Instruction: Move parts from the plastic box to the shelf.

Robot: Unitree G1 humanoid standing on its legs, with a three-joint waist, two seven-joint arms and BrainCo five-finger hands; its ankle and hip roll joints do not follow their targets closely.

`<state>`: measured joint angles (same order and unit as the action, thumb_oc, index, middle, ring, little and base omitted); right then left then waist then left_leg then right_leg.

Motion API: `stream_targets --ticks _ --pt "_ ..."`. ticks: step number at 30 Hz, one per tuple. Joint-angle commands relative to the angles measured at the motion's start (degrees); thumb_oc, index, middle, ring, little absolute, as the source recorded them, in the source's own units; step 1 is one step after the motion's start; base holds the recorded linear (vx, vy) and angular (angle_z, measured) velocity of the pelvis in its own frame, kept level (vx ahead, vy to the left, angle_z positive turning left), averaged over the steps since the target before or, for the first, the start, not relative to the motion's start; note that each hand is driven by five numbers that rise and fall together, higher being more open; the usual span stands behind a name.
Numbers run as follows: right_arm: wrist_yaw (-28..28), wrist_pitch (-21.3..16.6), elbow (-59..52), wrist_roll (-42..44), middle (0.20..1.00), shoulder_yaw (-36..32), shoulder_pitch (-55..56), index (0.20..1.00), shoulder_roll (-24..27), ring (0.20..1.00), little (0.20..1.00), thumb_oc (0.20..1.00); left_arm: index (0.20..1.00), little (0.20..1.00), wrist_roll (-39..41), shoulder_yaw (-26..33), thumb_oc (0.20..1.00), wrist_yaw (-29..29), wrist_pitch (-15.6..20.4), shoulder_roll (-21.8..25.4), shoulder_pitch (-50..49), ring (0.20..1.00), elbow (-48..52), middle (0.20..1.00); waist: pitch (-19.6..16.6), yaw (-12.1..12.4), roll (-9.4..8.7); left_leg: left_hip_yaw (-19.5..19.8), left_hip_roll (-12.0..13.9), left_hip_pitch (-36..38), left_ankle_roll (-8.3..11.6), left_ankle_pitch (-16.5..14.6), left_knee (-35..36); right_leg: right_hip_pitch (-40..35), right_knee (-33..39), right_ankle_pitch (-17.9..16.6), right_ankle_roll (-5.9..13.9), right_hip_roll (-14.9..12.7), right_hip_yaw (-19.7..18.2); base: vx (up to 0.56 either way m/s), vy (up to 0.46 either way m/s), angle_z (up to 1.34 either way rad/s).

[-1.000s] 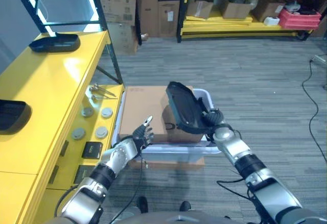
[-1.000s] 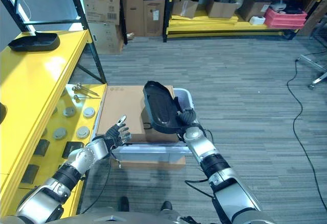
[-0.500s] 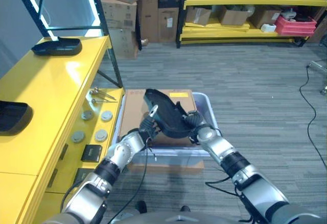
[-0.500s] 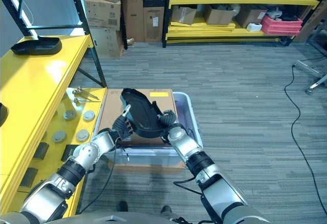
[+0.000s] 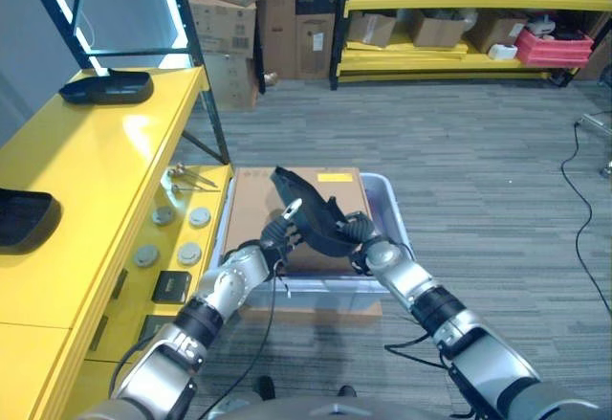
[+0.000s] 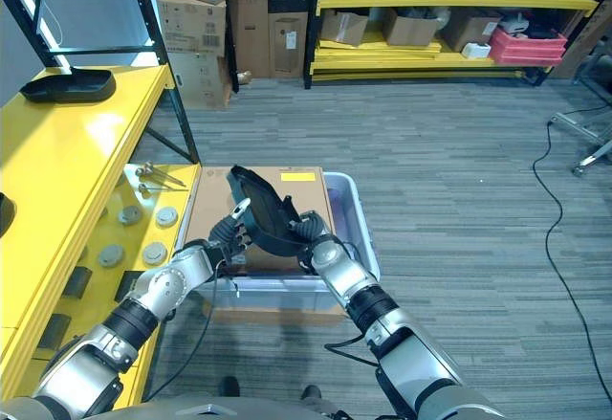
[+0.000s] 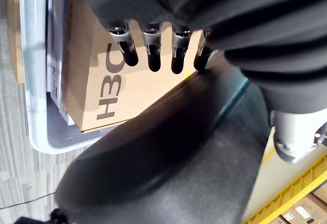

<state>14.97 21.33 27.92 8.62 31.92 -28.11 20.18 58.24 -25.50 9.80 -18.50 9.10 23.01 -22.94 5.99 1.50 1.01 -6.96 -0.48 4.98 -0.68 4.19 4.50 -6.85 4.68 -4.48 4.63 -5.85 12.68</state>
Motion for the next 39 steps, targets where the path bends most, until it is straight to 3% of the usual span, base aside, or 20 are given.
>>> stream_targets --ticks 1,3,11,17,21,22,23,24,28,32,39 --pt "-0.3 -2.7 -2.1 -1.2 0.200 2.0 -5.9 0.200 -1.7 0.200 0.200 0.200 0.200 0.200 -5.8 -4.4 0.200 -3.1 2.7 -2.0 6.3 0.200 0.5 0.200 -2.8 1.6 -0.30 -0.1 4.3 0.0 2.48 -1.2 -0.5 1.5 0.3 -2.5 4.11 -5.1 1.9 0.00 0.000 0.00" --pt "0.3 -2.3 -3.2 -0.5 0.200 2.0 -5.8 0.200 -1.3 0.200 0.200 0.200 0.200 0.200 -13.3 -6.9 0.200 -7.1 2.5 0.5 7.3 0.200 3.2 0.200 -2.5 1.4 -0.13 0.0 4.3 0.2 2.48 -1.1 -0.4 1.4 0.3 -2.4 4.07 -4.9 1.6 0.01 -0.006 -0.02" --pt "1.2 -2.0 -3.2 1.6 0.200 2.4 -6.3 0.200 -1.5 0.200 0.200 0.200 0.200 0.200 -16.7 -9.3 0.200 -11.2 2.2 2.6 8.2 0.200 5.8 0.200 -2.6 1.4 0.06 -0.3 4.3 0.6 2.53 -1.0 -0.2 1.1 0.3 -2.4 3.99 -4.8 1.5 0.01 -0.001 -0.03" --pt "2.2 -1.5 -2.8 2.9 0.200 3.1 -7.1 0.200 -2.0 0.200 0.200 0.200 0.200 0.200 -15.9 -10.7 0.200 -11.4 2.9 3.5 8.7 0.200 7.1 0.200 -2.8 1.4 0.16 -0.2 4.3 0.9 2.61 -1.0 -0.1 1.0 0.3 -2.4 4.00 -4.7 1.4 0.00 0.000 0.00" --pt "3.4 -1.3 -2.3 3.6 0.200 3.2 -7.7 0.200 -2.2 0.200 0.200 0.200 0.200 0.200 -11.9 -10.0 0.200 -7.7 3.6 3.0 8.1 0.200 6.3 0.200 -2.8 1.7 0.25 -0.2 4.4 1.0 2.72 -0.8 -0.1 0.8 0.3 -2.5 3.96 -4.7 1.6 0.00 0.000 0.00" --pt "3.8 -1.0 -2.1 3.6 0.200 3.2 -7.9 0.200 -2.3 0.200 0.200 0.200 0.366 0.366 -10.6 -9.4 0.366 -6.2 4.5 2.5 7.9 0.366 5.9 0.366 -2.8 1.8 0.23 -0.1 4.5 1.0 2.78 -0.8 -0.2 0.7 0.3 -2.4 3.89 -4.8 1.6 0.00 0.000 0.00" --pt "4.3 -1.0 -1.8 3.8 0.200 3.1 -8.0 0.200 -2.3 0.200 0.200 0.200 0.752 0.752 -9.2 -8.9 0.752 -4.5 5.2 2.1 7.7 0.752 5.7 0.752 -2.8 1.9 0.25 0.0 4.5 1.1 2.80 -0.8 -0.2 0.6 0.3 -2.4 3.87 -4.8 1.7 0.00 0.000 0.00" --pt "4.9 -0.9 -1.4 4.0 0.200 2.9 -7.9 0.200 -1.9 0.200 0.200 0.200 1.000 1.000 -7.8 -7.7 1.000 -3.0 6.2 1.6 7.3 1.000 5.1 1.000 -2.8 2.0 0.23 0.1 4.5 1.1 2.89 -0.8 -0.2 0.5 0.3 -2.4 3.81 -4.7 1.8 0.00 0.000 0.00" --pt "6.0 -1.1 -1.1 4.6 0.200 1.3 -7.8 0.200 -0.1 0.200 0.200 0.200 1.000 1.000 -2.0 -3.7 1.000 0.5 7.8 1.3 5.7 1.000 4.6 1.000 -2.6 2.3 0.07 0.3 4.5 1.0 2.98 -0.8 -0.3 0.5 0.3 -2.5 3.75 -4.7 2.1 0.00 0.000 0.00" --pt "6.4 -1.5 -1.0 4.9 0.200 -0.3 -7.6 0.200 1.4 0.200 0.200 0.200 1.000 1.000 0.0 -1.4 1.000 0.3 8.0 0.7 4.6 1.000 3.4 1.000 -2.3 2.5 -0.14 0.6 4.5 0.9 2.95 -0.9 -0.4 0.4 0.2 -2.4 3.73 -4.7 2.5 0.00 0.000 0.00" --pt "5.1 -1.9 -0.1 3.8 0.200 -1.5 -8.4 0.200 2.2 0.200 0.200 0.200 1.000 1.000 -0.4 -0.8 1.000 -1.0 5.7 -1.0 4.3 1.000 3.0 1.000 -2.1 2.6 -0.27 0.9 4.4 0.9 2.78 -1.0 -0.5 0.3 0.2 -2.3 3.66 -4.8 2.7 0.00 0.000 0.00"
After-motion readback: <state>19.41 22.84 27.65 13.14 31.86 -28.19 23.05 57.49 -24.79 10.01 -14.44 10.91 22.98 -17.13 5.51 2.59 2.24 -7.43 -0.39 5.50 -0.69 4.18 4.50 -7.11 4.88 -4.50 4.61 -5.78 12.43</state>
